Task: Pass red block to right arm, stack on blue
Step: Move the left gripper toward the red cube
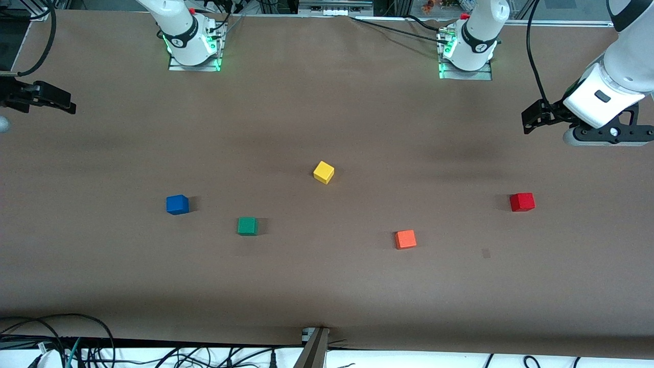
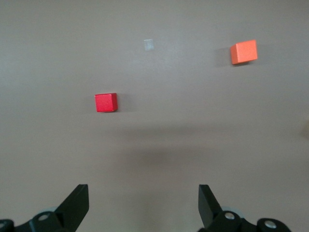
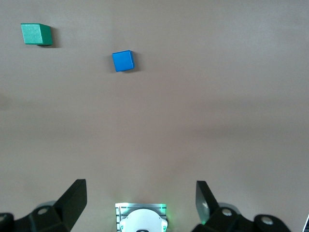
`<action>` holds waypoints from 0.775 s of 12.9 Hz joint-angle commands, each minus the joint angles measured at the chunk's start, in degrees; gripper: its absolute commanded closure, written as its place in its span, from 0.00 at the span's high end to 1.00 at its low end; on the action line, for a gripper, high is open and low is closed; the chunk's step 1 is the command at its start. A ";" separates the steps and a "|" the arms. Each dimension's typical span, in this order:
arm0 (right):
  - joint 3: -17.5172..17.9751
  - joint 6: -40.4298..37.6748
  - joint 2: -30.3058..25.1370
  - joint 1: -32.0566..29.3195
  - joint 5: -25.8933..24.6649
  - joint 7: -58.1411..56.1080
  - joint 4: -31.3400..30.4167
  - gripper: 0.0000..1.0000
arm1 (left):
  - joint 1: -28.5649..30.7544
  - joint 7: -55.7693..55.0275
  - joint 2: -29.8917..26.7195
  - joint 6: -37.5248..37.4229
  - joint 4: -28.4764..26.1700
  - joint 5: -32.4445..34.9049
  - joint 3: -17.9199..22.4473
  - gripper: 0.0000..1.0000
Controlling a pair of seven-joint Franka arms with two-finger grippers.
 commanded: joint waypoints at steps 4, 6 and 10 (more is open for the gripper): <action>0.31 -0.46 -0.09 -0.59 -0.35 -0.44 0.35 1.00 | 0.54 -0.24 4.79 -3.37 6.92 -2.77 0.19 1.00; 0.31 -0.46 -0.09 -0.59 -0.35 -0.44 0.35 1.00 | 0.28 0.02 5.05 -5.40 7.01 -2.34 0.19 1.00; 0.31 -0.46 -0.09 -0.67 -0.35 -0.52 0.35 1.00 | 0.54 0.55 5.40 -5.76 6.66 0.83 0.11 1.00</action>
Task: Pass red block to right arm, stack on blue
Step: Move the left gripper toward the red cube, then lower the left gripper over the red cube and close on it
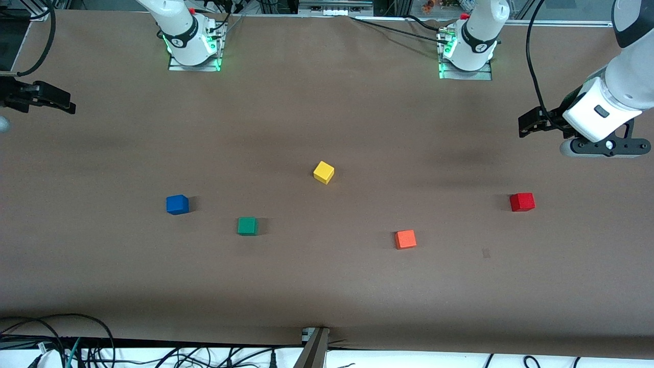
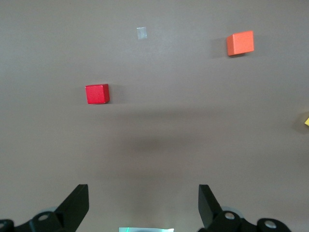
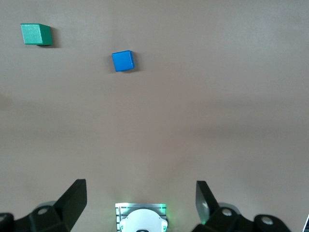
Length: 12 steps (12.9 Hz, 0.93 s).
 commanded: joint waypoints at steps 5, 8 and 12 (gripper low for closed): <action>0.32 -0.46 -0.09 -0.51 -0.26 -0.61 0.35 1.00 | 3.12 3.60 0.96 11.44 -3.08 3.11 -0.01 1.00; 0.32 -0.38 0.00 -0.51 -0.26 -0.61 0.35 1.00 | 6.90 6.34 0.87 19.87 -9.22 3.11 -0.10 1.00; 0.32 -0.38 0.26 -0.60 -0.26 -0.70 0.35 1.00 | 9.90 8.08 4.63 28.87 -15.58 2.58 -0.02 1.00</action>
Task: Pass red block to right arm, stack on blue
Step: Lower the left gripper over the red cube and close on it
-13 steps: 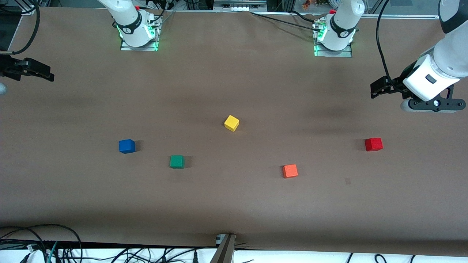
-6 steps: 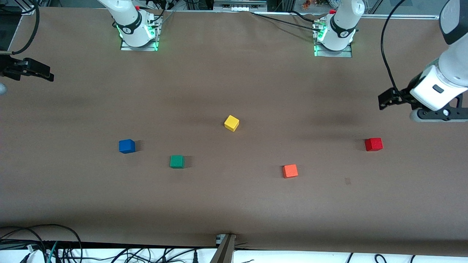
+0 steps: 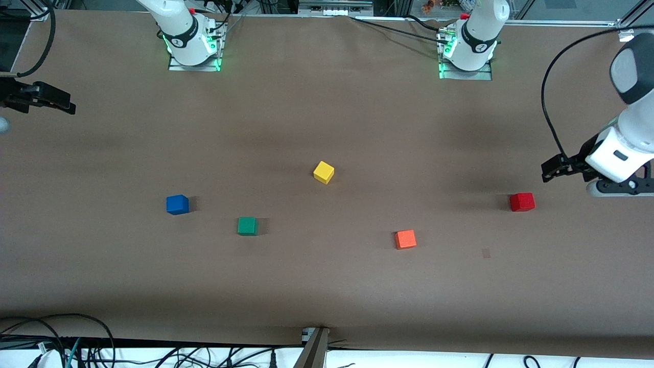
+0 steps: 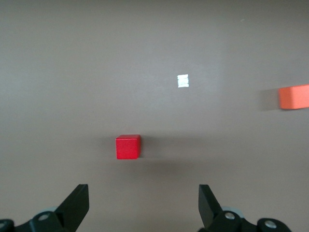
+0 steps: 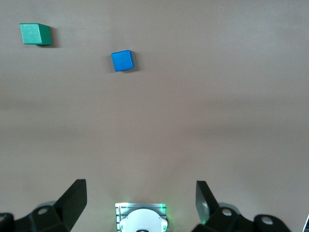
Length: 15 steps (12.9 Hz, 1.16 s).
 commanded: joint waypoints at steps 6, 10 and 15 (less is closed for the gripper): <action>0.32 -0.38 0.15 -0.45 -0.17 -0.70 0.35 1.00 | 4.37 3.49 13.80 12.25 -2.08 2.79 -0.25 1.00; 0.23 -0.38 0.15 -0.54 -0.26 -0.70 0.35 1.00 | 5.69 4.28 17.77 27.08 -9.53 3.51 -0.25 1.00; -0.03 -0.47 0.15 -0.54 -0.26 -0.70 0.35 1.00 | 8.32 6.83 21.46 30.38 -12.10 3.51 -0.34 1.00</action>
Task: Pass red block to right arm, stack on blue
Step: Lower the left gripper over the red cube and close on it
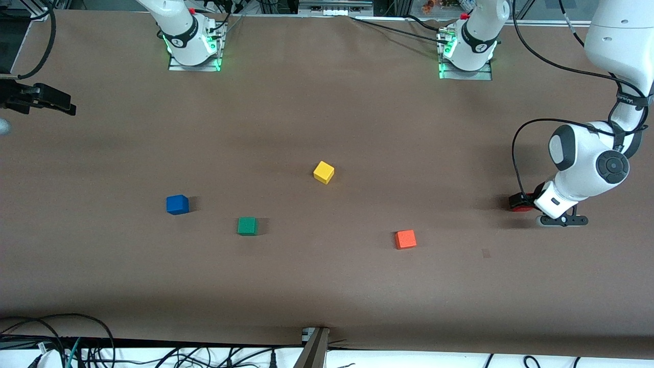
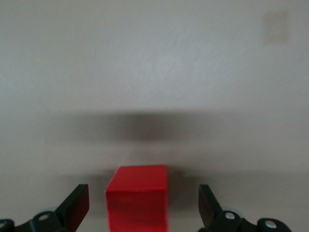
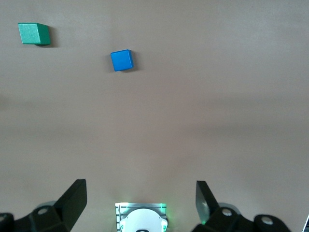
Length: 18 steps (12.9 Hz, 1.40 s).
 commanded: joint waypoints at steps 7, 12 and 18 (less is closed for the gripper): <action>-0.46 -0.48 -0.08 -0.39 -0.17 -0.78 0.34 1.00 | 1.94 1.07 0.48 -0.76 -2.02 0.03 -0.92 0.03; -0.38 -0.31 0.09 -0.31 -0.09 -0.79 0.34 1.00 | 3.09 1.76 -1.62 -3.65 -1.14 0.03 -3.37 0.00; -0.20 -0.48 2.98 0.04 2.55 -0.34 0.25 1.00 | 3.35 19.13 -5.77 -10.68 4.12 -11.80 -7.34 0.00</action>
